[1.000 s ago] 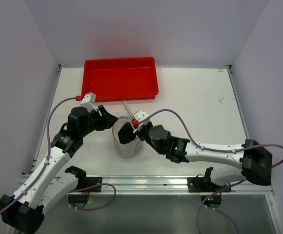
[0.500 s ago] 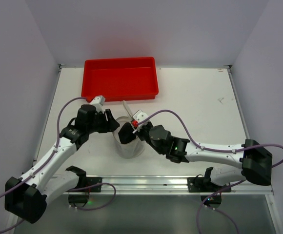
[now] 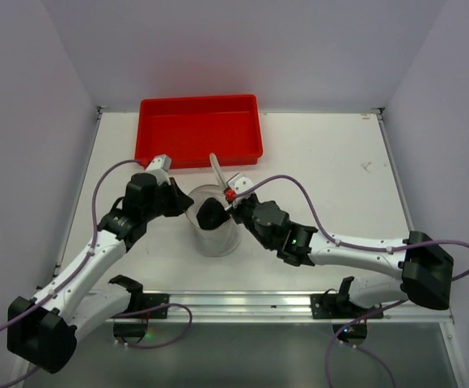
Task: Unzip the laundry bag and remove the bra
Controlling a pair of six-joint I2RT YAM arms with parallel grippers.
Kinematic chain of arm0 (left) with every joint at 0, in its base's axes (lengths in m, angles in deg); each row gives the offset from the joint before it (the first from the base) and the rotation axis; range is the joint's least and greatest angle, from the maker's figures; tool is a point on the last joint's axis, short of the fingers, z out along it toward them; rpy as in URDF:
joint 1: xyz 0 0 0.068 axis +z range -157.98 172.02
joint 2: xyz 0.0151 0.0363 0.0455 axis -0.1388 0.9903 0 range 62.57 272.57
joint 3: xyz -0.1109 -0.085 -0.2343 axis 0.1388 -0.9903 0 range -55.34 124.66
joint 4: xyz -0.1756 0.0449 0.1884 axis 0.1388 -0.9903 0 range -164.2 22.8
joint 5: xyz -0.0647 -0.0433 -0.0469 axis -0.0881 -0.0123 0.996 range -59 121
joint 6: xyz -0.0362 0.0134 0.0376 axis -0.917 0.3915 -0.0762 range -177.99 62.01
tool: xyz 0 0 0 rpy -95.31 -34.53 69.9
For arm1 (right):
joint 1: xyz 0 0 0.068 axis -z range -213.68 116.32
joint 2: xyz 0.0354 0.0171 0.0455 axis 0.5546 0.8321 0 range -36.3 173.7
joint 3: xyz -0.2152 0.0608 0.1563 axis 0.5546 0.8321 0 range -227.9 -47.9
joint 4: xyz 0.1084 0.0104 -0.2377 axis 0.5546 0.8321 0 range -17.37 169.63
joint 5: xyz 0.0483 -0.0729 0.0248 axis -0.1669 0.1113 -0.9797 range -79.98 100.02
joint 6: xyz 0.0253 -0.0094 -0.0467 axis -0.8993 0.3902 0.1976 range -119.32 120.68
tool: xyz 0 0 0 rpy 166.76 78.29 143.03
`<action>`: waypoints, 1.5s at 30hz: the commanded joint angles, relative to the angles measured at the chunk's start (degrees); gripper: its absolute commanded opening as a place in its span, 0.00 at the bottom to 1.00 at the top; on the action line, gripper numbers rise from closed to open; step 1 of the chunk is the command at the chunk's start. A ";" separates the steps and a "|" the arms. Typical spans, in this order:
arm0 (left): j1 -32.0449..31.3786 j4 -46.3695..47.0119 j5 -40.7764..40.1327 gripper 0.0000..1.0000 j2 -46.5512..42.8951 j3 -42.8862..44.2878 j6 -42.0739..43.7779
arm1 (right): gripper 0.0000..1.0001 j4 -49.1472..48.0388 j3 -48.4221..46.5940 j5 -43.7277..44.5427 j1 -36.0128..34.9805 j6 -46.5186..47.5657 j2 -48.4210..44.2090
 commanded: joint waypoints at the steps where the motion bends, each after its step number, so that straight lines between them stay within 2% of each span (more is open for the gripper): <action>1: 0.20 7.99 -1.94 0.00 -4.61 -0.21 -2.50 | 0.00 -7.25 1.86 8.45 1.99 -2.89 -5.78; 3: 0.11 8.43 -3.19 0.00 -6.89 -0.99 -2.85 | 0.00 -8.40 5.12 13.55 2.08 -7.62 -9.57; 6: 0.03 11.22 -1.88 0.00 -8.40 -3.45 -3.64 | 0.00 -6.65 13.20 17.60 2.08 -20.44 -17.57; 7: 0.02 12.63 1.00 0.00 -8.92 -5.29 -3.81 | 0.07 -7.52 18.27 18.22 2.08 -25.17 -19.07; 9: 0.02 17.90 4.53 0.00 -9.02 -7.32 -4.51 | 0.23 -8.14 22.34 21.02 2.08 -30.03 -21.71; 10: 0.02 19.14 6.89 0.00 -8.93 -9.33 -4.87 | 0.34 -7.79 25.06 21.39 1.99 -33.19 -22.33; 12: 0.02 21.34 8.23 0.00 -9.28 -11.01 -5.13 | 0.41 -6.40 26.84 21.74 1.99 -34.88 -24.26; 14: 0.02 21.88 7.71 0.00 -9.46 -12.60 -4.79 | 0.47 -2.37 25.80 20.17 2.08 -37.34 -25.75; 16: 0.02 21.79 6.92 0.00 -9.28 -13.12 -3.73 | 0.49 7.38 23.08 17.98 1.90 -42.15 -28.39; 19: 0.11 22.49 7.88 0.00 -7.97 -14.00 -3.03 | 0.59 13.81 20.27 14.54 1.38 -43.24 -30.94; 21: 0.03 23.11 8.06 0.00 -7.35 -14.27 -2.33 | 0.60 18.46 16.41 12.35 0.85 -42.80 -30.86; 24: 0.02 22.93 7.27 0.00 -7.96 -14.71 -1.62 | 0.61 25.13 10.08 7.78 0.49 -40.78 -27.10; 27: 0.02 22.14 6.92 0.00 -9.10 -14.53 -1.88 | 0.62 36.54 -5.61 4.09 0.58 -39.99 -16.82; 29: 0.02 21.35 7.00 0.00 -9.54 -13.66 -1.88 | 0.62 40.18 -10.14 2.15 0.50 -40.95 -9.44; 34: 0.02 20.82 7.09 0.00 -9.46 -12.78 -2.14 | 0.67 36.25 -13.41 -4.97 0.84 -43.49 -0.46; 39: 0.02 21.00 7.10 0.00 -10.15 -14.53 -2.58 | 0.71 34.85 -16.39 -7.08 1.20 -46.84 8.67; 45: 0.02 18.10 3.67 0.00 -12.71 -15.32 -2.67 | 0.71 30.89 -17.10 -8.32 1.20 -48.34 14.57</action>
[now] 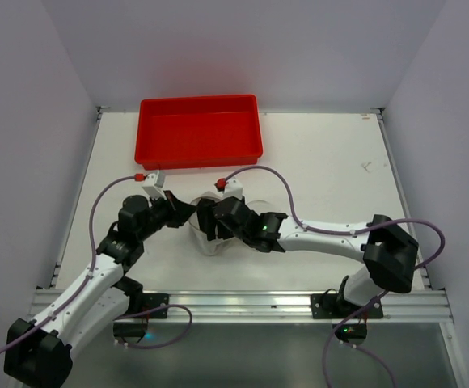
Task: Unzip the laundry bag and remove the bra
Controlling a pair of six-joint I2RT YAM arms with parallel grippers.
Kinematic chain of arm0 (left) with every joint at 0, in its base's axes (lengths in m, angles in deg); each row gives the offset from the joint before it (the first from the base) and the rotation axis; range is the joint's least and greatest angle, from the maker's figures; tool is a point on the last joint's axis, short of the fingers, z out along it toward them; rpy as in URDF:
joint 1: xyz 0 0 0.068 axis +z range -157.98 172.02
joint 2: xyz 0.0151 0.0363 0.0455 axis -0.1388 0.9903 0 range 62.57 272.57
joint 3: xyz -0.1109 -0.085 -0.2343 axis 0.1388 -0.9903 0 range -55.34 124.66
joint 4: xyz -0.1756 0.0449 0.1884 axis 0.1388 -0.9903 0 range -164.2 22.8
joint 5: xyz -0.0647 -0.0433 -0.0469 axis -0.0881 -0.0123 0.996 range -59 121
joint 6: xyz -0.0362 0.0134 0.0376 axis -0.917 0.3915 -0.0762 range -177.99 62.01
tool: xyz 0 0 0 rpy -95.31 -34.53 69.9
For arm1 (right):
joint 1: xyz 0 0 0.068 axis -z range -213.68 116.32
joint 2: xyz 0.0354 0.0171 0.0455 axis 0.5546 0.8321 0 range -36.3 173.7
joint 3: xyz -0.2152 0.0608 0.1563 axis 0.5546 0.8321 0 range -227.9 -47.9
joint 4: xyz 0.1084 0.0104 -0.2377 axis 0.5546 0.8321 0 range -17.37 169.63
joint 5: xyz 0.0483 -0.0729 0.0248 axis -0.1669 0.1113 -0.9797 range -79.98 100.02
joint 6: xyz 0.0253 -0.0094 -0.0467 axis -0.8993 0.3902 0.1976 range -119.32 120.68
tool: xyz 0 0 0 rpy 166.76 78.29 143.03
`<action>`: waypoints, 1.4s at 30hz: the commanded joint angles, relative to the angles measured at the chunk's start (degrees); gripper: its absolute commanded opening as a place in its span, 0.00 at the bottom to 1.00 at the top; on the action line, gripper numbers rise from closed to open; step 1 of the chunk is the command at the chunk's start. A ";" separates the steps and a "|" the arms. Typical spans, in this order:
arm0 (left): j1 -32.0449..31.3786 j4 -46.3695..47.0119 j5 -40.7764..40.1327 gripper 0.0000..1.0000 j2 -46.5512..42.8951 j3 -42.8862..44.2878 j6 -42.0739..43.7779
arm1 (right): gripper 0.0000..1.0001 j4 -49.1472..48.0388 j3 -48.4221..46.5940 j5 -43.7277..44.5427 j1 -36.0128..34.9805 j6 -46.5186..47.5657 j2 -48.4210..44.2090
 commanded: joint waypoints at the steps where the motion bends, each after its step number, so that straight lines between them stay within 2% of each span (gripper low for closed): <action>1: 0.11 -0.41 -2.26 0.00 -1.78 -0.33 0.50 | 0.71 -4.63 -2.74 -1.73 0.32 -1.80 1.31; 11: 0.02 -0.77 -4.01 0.00 -1.96 -1.38 0.76 | 0.70 -8.77 -3.18 -3.14 0.24 -2.33 5.09; 20: 0.02 -1.83 -6.57 0.00 -2.57 -1.74 0.76 | 0.68 -12.38 0.34 0.98 0.24 -4.53 0.52; 23: 0.02 -1.91 -6.48 0.00 -2.57 -1.65 0.23 | 0.68 -9.32 -3.16 1.42 0.15 -4.62 2.89; 39: 0.03 -4.90 -9.72 0.00 -3.54 -1.82 -1.00 | 0.66 -9.30 -7.84 3.62 -0.99 -6.46 16.16; 42: 0.02 -4.81 -10.52 0.00 -3.71 -2.09 -1.52 | 0.61 -9.39 -8.02 3.80 -1.17 -6.29 17.31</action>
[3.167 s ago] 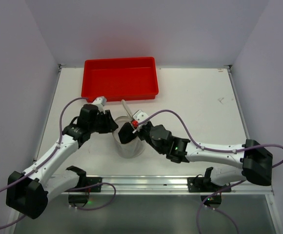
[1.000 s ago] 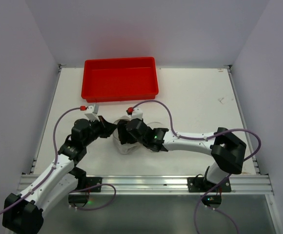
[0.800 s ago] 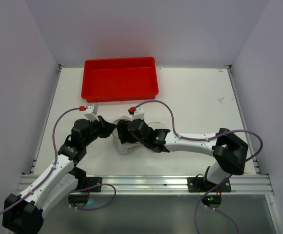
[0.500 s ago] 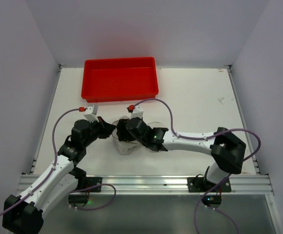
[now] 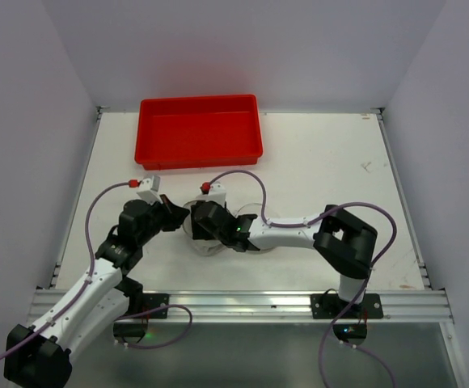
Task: Unzip the laundry bag and remove the bra
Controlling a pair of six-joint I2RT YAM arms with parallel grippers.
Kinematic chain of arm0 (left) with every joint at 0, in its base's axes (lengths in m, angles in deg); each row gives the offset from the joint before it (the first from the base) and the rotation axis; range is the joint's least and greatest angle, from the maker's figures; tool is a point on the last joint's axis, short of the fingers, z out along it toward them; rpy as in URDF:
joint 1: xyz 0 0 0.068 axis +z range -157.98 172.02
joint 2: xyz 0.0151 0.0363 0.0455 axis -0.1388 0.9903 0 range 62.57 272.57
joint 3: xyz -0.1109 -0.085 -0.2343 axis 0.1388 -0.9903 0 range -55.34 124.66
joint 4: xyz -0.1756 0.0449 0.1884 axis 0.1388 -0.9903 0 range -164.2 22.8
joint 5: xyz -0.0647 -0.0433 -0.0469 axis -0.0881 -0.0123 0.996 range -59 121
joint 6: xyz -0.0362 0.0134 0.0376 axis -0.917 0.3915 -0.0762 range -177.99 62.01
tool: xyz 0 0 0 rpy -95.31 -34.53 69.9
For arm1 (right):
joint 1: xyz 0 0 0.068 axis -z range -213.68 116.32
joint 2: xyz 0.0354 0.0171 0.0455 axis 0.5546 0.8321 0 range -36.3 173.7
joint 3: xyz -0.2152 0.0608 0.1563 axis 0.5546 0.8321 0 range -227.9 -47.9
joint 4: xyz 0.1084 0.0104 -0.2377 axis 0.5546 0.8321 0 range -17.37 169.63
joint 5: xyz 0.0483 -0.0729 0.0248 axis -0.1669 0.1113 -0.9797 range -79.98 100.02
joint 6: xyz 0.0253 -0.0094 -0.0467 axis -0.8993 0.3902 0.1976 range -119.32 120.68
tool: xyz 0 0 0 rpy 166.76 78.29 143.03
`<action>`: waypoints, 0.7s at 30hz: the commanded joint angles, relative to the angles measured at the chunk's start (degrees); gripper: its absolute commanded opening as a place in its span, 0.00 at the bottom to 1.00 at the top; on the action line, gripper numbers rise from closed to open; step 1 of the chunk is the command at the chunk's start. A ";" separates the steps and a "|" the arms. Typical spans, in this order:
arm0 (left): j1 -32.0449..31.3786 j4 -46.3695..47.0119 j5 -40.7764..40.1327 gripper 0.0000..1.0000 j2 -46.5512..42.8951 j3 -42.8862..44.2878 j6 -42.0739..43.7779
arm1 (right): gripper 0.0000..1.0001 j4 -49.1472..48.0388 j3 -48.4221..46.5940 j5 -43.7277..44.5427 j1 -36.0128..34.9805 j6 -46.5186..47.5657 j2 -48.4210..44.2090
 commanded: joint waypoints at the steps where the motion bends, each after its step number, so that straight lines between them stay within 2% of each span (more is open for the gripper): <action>1: 0.02 0.24 -2.67 0.00 -0.68 -0.43 -1.20 | 0.56 -0.47 -1.76 2.20 -0.38 -0.87 0.70; 2: 0.02 0.06 -3.55 0.00 -0.76 -0.60 -1.37 | 0.41 -0.47 -1.68 2.37 -0.30 -0.78 0.35; 4: 0.02 -0.11 -4.25 0.00 -1.12 -0.69 -1.64 | 0.28 -0.47 -1.67 2.73 -0.30 0.54 -0.26; 5: 0.02 -0.03 -4.69 0.00 -1.20 -0.69 -1.72 | 0.17 -0.99 -1.41 2.90 -0.30 1.85 -1.05; 9: 0.03 -0.03 -5.83 0.00 -0.51 -0.87 -1.99 | 0.00 -3.37 -0.18 1.24 -0.21 6.67 -5.69; 21: 0.02 1.11 -5.06 0.00 1.78 -2.27 -1.81 | 0.00 -8.29 3.16 2.03 -0.21 17.93 -17.93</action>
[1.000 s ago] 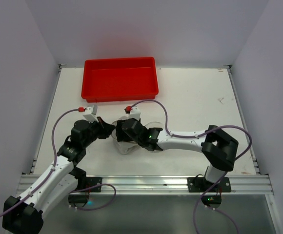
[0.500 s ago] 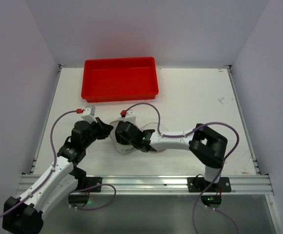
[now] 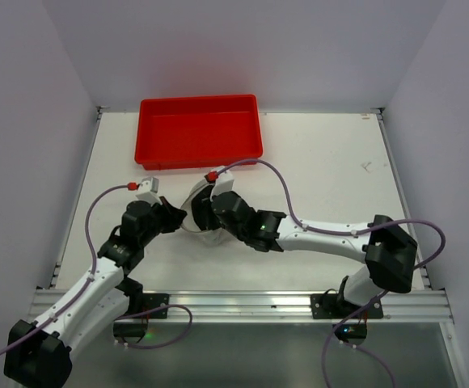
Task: Unzip the laundry bag and remove the bra
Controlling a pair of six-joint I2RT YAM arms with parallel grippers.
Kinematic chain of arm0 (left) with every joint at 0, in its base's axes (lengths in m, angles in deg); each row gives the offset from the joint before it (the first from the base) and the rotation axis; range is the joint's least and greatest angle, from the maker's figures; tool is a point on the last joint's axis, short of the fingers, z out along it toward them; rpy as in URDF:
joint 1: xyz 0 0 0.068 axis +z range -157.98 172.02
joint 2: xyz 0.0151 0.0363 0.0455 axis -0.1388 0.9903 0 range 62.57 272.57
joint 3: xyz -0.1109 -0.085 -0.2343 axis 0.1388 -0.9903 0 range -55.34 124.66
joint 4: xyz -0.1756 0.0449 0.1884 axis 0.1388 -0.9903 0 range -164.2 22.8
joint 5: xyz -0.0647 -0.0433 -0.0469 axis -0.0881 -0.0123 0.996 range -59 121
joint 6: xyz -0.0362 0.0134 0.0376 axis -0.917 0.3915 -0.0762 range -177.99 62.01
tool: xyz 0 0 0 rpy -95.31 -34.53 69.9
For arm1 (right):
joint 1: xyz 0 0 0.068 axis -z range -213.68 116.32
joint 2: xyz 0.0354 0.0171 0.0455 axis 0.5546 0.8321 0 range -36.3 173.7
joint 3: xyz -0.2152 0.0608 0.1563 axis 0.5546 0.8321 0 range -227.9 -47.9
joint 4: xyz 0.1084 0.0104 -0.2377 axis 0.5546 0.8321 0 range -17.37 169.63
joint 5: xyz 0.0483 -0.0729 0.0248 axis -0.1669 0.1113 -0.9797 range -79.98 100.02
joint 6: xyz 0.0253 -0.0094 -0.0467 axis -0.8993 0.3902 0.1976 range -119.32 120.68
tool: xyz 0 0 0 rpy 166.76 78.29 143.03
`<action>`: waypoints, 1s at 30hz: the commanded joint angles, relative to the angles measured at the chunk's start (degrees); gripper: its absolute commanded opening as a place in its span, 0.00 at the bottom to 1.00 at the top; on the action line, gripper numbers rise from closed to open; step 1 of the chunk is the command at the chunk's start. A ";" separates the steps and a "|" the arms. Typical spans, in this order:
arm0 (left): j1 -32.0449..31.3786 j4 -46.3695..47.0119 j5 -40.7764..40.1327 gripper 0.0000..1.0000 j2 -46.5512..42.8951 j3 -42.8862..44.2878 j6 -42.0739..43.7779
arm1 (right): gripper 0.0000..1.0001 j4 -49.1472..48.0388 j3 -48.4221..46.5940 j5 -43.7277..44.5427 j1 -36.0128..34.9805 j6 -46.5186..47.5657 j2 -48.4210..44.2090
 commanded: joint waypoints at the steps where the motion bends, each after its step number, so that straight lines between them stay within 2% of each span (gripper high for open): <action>1: 0.02 2.21 -0.46 0.00 1.26 -0.83 -0.31 | 0.00 -5.98 0.60 2.40 0.05 5.40 -4.93; 6: 0.02 2.03 -1.60 0.00 2.32 -0.48 -0.31 | 0.00 -7.38 0.87 1.79 0.14 8.04 -8.61; 9: 0.02 2.21 -1.16 0.00 2.67 0.22 -0.39 | 0.00 -5.29 1.57 0.12 0.41 6.56 -10.55; 16: 0.02 5.20 2.61 0.00 1.26 1.37 -1.18 | 0.00 -7.20 9.56 -9.55 0.49 3.65 -14.86; 23: 0.02 8.10 4.55 0.00 1.97 -1.44 -2.85 | 0.00 -21.68 14.40 -9.46 0.49 3.55 -18.20; 30: 0.02 8.80 7.71 0.00 2.84 -0.57 -2.94 | 0.00 -35.76 16.77 -16.67 0.67 6.90 -17.06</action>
